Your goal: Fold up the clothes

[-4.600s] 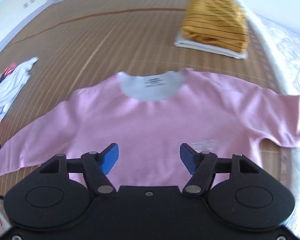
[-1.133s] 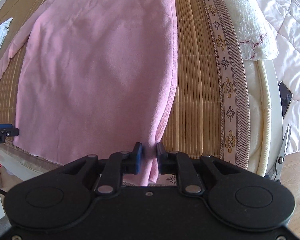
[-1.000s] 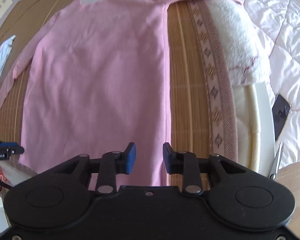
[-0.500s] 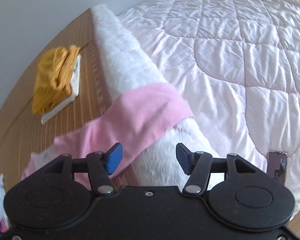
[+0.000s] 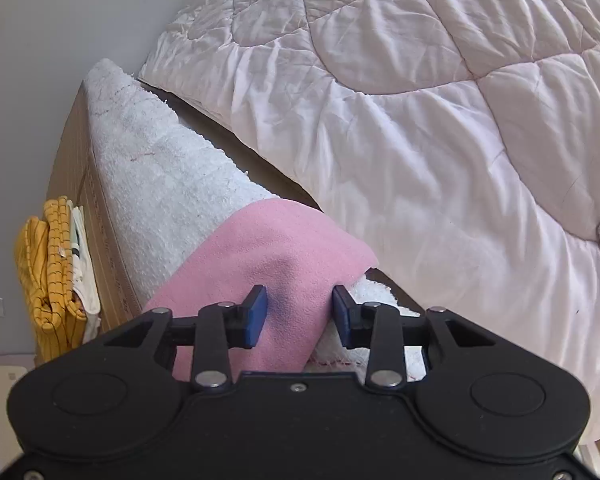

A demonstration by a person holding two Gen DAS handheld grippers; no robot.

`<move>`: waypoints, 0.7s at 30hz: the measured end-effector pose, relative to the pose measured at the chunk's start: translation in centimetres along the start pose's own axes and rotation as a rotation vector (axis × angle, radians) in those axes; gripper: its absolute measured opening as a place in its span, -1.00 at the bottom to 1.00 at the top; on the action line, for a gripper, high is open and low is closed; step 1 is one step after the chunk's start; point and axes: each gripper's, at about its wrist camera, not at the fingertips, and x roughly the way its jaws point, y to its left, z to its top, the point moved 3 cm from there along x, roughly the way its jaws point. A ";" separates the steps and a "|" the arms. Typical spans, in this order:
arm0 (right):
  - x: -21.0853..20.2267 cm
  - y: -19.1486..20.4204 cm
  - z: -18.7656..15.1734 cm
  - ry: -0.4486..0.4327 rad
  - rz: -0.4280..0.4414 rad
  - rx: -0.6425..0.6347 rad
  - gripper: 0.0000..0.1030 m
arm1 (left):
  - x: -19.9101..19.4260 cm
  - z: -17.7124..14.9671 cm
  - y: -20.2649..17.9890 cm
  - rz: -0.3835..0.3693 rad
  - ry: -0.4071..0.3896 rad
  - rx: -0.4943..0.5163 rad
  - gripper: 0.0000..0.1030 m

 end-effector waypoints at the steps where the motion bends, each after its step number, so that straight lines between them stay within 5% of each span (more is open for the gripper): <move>1: -0.3 -0.1 0.0 -0.008 0.012 0.000 -0.79 | 0.9 1.0 -0.1 0.014 -0.005 0.000 -0.05; 5: -2.9 0.6 0.0 -0.097 0.007 -0.076 -0.88 | 4.0 3.0 0.7 0.120 0.006 0.006 -0.05; 9: -5.3 1.6 -0.6 -0.221 -0.113 -0.230 -0.89 | 5.0 3.0 2.0 0.151 -0.002 -0.012 0.16; 16: -4.2 1.8 -2.4 -0.119 -0.346 -0.372 -0.88 | 4.8 2.2 3.0 0.231 -0.013 0.057 0.23; 21: -3.6 2.5 -3.6 -0.062 -0.419 -0.487 -0.87 | 4.6 1.0 4.5 0.261 -0.008 0.050 0.25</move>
